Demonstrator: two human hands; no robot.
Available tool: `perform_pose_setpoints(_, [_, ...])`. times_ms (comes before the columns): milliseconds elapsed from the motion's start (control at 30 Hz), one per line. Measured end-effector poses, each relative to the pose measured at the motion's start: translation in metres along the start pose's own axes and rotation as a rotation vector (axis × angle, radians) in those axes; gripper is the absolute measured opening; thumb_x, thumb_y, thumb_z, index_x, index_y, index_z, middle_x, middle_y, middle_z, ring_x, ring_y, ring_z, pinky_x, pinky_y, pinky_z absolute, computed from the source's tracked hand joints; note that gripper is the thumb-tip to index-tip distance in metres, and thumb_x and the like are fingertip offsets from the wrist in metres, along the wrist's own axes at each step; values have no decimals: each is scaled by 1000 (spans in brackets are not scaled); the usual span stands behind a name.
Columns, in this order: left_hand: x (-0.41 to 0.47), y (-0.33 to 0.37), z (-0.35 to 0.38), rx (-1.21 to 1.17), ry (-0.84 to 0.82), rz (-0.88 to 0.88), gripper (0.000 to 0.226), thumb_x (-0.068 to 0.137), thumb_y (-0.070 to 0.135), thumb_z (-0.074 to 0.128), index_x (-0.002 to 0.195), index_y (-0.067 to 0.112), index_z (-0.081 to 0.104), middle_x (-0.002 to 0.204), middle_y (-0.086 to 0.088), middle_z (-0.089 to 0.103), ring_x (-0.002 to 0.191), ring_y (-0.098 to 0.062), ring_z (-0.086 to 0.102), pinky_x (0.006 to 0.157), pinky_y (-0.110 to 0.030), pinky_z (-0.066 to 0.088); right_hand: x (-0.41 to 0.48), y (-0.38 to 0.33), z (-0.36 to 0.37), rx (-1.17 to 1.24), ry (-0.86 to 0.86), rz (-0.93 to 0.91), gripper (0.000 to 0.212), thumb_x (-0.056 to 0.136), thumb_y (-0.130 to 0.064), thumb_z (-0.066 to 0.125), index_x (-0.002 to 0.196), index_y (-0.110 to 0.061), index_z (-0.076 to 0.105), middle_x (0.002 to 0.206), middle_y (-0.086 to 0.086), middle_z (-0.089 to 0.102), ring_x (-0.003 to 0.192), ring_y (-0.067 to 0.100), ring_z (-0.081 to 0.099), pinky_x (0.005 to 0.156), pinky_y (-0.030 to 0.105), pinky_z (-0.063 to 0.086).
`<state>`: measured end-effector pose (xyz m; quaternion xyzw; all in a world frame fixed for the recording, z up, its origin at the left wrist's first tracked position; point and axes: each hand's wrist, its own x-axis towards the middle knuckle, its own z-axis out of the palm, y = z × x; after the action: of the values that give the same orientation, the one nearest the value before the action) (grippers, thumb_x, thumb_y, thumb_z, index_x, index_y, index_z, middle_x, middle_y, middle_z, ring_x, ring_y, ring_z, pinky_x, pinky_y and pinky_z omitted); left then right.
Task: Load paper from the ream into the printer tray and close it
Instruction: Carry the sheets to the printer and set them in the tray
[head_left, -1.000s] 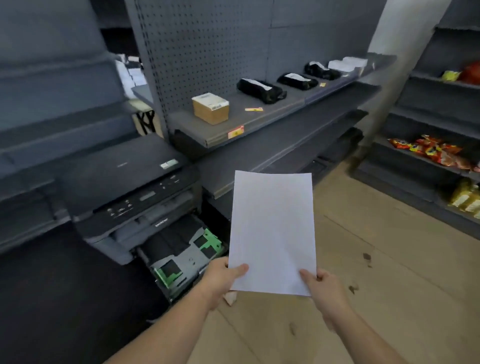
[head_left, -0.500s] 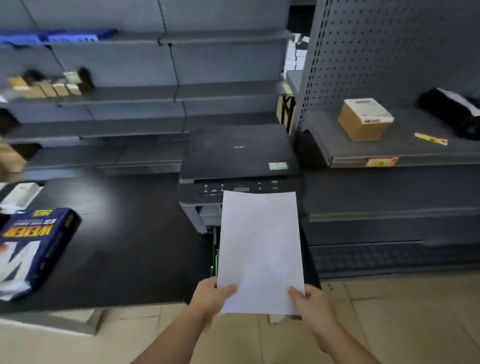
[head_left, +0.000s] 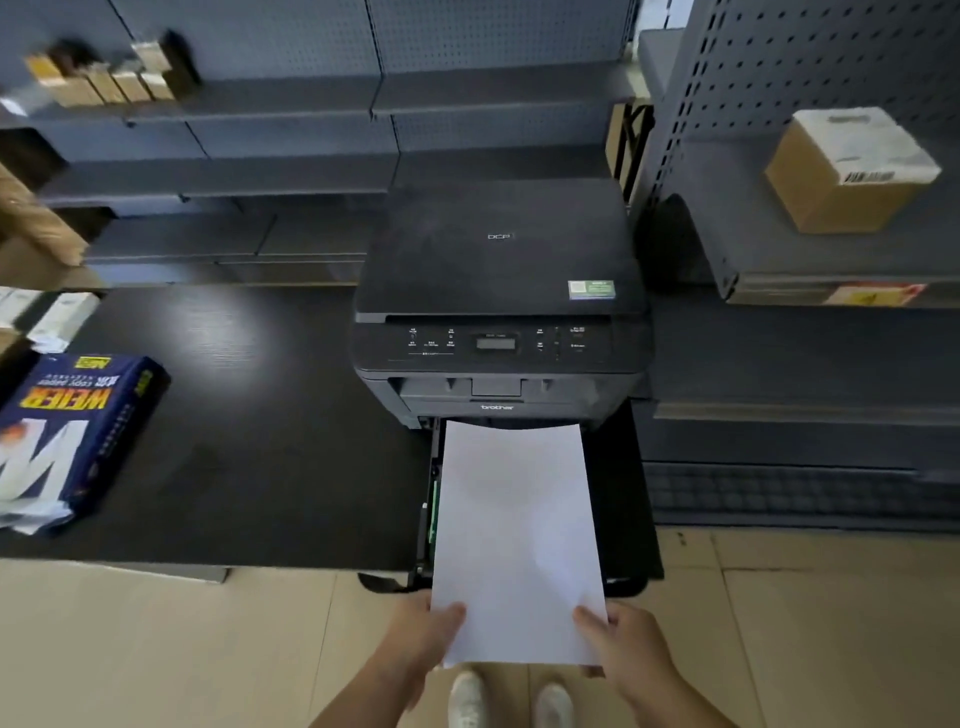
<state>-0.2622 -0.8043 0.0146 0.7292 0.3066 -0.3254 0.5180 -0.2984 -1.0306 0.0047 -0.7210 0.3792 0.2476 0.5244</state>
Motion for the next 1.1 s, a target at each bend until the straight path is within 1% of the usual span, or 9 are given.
perform_pose_setpoints(67, [7, 7, -1, 9, 20, -3, 20, 90, 3, 56, 99, -4, 73, 79, -10, 72, 56, -17, 60, 36, -15, 38, 5, -7, 0, -8, -14, 14, 28, 77, -31, 67, 76, -4, 74, 82, 20, 75, 81, 40, 72, 72, 57, 60])
perform_pose_setpoints(167, [16, 15, -5, 12, 27, -27, 19, 88, 2, 57, 97, -2, 73, 83, -14, 73, 55, -19, 60, 35, -15, 38, 0, -27, 3, 27, -43, 28, 17, 90, -17, 61, 81, -9, 73, 84, 12, 74, 71, 28, 69, 68, 46, 62])
perform_pose_setpoints(333, [31, 28, -11, -7, 9, -47, 16, 88, 6, 59, 96, 0, 73, 93, -18, 76, 69, -28, 69, 47, -25, 47, 13, -40, 8, 72, -74, 57, 17, 92, -14, 60, 93, -1, 72, 96, 19, 72, 71, 26, 64, 70, 48, 62])
perform_pose_setpoints(500, [41, 42, -13, -22, 0, -53, 16, 90, 7, 60, 101, 2, 70, 95, -14, 75, 69, -26, 69, 43, -21, 50, 30, -50, 8, 66, -43, 22, 17, 93, -15, 60, 93, -3, 72, 102, 19, 72, 75, 27, 67, 57, 32, 61])
perform_pose_setpoints(633, [55, 53, -12, -26, 3, -28, 12, 91, 7, 61, 99, 4, 69, 95, -12, 72, 71, -25, 67, 44, -23, 53, 46, -53, 9, 51, -34, 28, 21, 92, -22, 60, 96, -4, 71, 98, 13, 72, 74, 27, 74, 75, 47, 62])
perform_pose_setpoints(700, [65, 57, -11, -26, 9, -18, 13, 90, 7, 62, 99, 4, 70, 97, -11, 73, 82, -29, 71, 61, -37, 63, 54, -56, 10, 73, -31, 27, 19, 93, -21, 60, 95, -5, 70, 99, 11, 72, 76, 24, 73, 73, 42, 64])
perform_pose_setpoints(767, [73, 61, -9, -31, 12, -16, 15, 89, 7, 63, 101, 2, 70, 95, -10, 73, 85, -32, 72, 68, -41, 63, 64, -59, 11, 99, -30, 25, 17, 94, -20, 61, 95, -5, 70, 102, 11, 71, 81, 25, 72, 69, 36, 65])
perform_pose_setpoints(900, [90, 66, -5, -12, 35, -9, 10, 88, 6, 64, 94, 2, 70, 89, -10, 73, 77, -29, 72, 63, -35, 62, 84, -64, 15, 111, -16, 37, 15, 95, -19, 62, 96, -5, 68, 106, 12, 68, 83, 27, 69, 65, 35, 63])
perform_pose_setpoints(1100, [107, 66, 3, 65, 100, 10, 8, 86, 9, 63, 92, 6, 67, 93, -9, 72, 78, -26, 70, 58, -28, 58, 105, -68, 25, 90, 6, 63, 16, 95, -20, 61, 102, -7, 67, 102, 6, 66, 70, 24, 69, 78, 47, 63])
